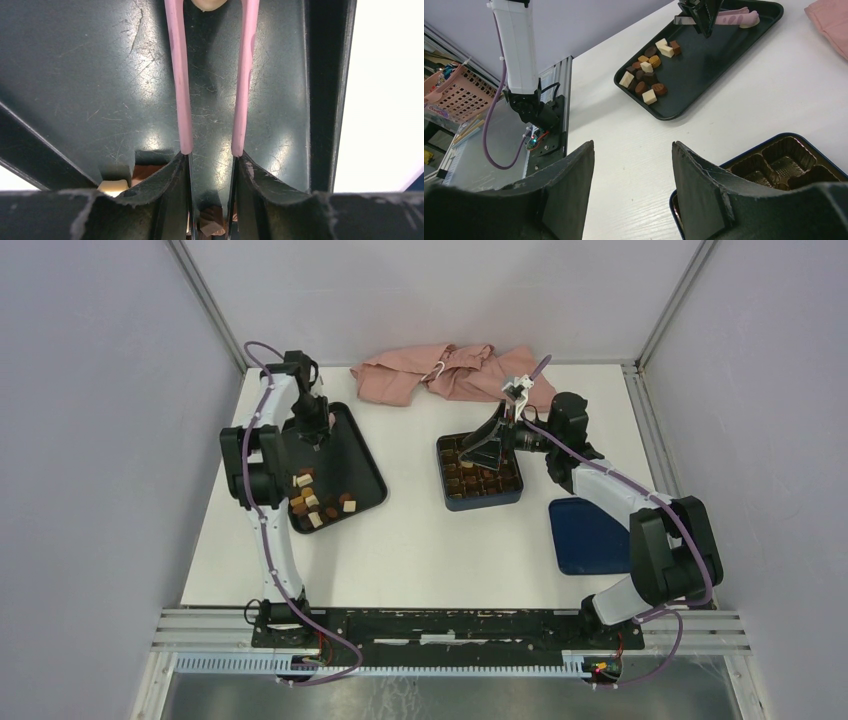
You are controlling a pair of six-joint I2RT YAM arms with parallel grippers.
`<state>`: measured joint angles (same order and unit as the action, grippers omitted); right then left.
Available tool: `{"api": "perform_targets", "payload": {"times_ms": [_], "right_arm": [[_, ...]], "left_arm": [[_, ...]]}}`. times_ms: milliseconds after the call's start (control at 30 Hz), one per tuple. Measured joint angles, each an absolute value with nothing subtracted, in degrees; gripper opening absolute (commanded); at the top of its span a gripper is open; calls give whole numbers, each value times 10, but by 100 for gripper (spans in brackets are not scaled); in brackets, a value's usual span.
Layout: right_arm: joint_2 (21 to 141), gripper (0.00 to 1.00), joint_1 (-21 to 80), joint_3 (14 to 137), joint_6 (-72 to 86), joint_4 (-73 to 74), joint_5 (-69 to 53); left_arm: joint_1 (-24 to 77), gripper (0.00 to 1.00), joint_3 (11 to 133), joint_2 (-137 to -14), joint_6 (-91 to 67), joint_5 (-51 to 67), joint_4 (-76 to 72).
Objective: Pack the chocolate
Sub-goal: Pick up the fake chocolate from the plate.
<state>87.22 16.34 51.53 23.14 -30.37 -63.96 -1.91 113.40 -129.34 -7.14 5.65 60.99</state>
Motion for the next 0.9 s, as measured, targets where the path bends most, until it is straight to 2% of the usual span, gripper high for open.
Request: {"api": "perform_targets", "payload": {"times_ms": [300,533,900], "right_arm": [[874,64,163,515,238,-310,-640],[874,64,163,515,241,-312,-640],[874,64,163,515,242,-313,-640]], "left_arm": [[-11,40,1136,-1309,-71,44,619],[-10,28,1159,-1316,-71,44,629],[-9,22,1125,-1302,-71,44,623]]}}
